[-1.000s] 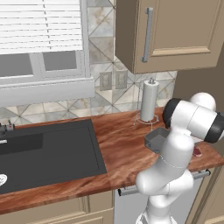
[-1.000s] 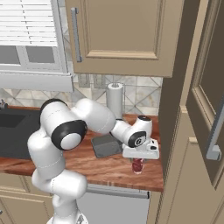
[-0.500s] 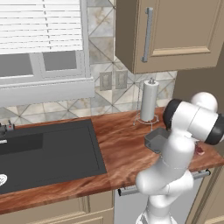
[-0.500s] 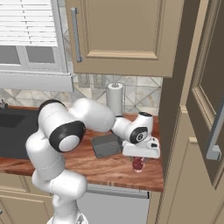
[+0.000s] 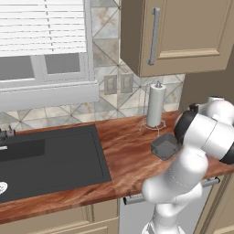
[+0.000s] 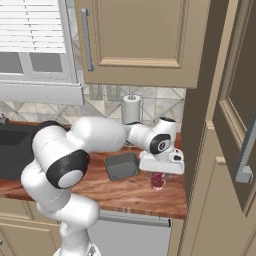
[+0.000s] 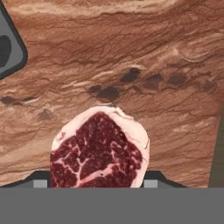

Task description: Retrieve the tupperware from the cabinet, then place the raw meat into the tupperware to avoid contamination.

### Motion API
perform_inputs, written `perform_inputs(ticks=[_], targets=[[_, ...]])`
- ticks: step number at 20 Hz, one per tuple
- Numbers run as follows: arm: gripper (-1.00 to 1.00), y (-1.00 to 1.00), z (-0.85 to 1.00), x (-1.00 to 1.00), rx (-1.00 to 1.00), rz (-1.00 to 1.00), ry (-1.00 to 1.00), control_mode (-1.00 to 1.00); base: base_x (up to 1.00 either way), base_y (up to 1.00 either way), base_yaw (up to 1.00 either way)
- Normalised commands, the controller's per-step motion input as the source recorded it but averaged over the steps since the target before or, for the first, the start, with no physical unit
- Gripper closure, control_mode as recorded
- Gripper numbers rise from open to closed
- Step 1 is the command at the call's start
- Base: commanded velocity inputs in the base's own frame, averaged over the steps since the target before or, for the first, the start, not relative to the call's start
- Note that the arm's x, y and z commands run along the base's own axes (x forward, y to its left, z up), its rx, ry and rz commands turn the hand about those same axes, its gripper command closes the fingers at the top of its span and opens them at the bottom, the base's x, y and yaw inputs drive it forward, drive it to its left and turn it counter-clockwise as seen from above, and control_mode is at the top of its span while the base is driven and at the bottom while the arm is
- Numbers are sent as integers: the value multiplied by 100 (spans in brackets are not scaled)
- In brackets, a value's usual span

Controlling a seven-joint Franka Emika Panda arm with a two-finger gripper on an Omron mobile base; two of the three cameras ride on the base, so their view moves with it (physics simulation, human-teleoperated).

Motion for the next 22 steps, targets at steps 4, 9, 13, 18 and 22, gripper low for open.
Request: perform_inputs(ticks=[4,9,13,18,22], targets=[[100,15,41,-23,0,-1,0,-100,0,0,0],[100,22,28,-17,-6,4,0,-100,0,0,0],[100,28,32,-3,-11,14,0,-100,0,0,0],[100,24,37,0,-10,18,0,-100,0,0,0],[100,30,34,0,-9,16,0,-100,0,0,0]])
